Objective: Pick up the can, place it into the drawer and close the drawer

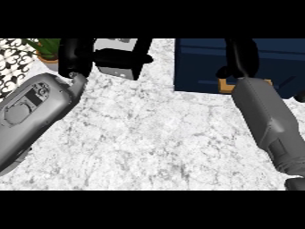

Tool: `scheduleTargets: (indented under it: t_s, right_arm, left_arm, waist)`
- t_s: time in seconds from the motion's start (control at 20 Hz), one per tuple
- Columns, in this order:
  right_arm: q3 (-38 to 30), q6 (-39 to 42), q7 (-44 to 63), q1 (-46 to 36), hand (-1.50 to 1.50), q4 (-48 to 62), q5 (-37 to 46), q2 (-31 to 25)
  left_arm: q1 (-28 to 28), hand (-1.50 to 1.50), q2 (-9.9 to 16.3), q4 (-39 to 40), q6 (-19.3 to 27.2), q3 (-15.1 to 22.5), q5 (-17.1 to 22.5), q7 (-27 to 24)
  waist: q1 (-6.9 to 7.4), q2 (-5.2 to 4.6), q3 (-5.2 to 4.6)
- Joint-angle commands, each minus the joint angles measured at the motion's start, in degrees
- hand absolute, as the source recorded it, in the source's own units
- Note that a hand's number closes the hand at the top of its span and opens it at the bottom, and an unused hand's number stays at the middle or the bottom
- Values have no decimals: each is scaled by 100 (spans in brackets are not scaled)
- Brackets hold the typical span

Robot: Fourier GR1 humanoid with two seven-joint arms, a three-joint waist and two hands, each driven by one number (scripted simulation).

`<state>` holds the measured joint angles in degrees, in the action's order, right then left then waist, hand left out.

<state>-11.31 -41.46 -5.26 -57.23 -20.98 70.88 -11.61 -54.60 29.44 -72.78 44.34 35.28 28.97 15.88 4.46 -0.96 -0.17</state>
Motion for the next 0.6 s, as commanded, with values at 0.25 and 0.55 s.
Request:
scheduleTargets:
  t_s: [0.25, 0.55]
  right_arm:
    - [-253, -369, 179, -651, -150, 637, -81, 217]
    - [-672, -157, -439, -807, -150, 647, -588, 172]
  left_arm:
    - [567, -150, 80, -393, -75, -78, -126, -175]
    - [696, -150, 317, -720, -228, -218, -118, -122]
  waist:
    - [114, -91, 28]
    - [152, -85, 39]
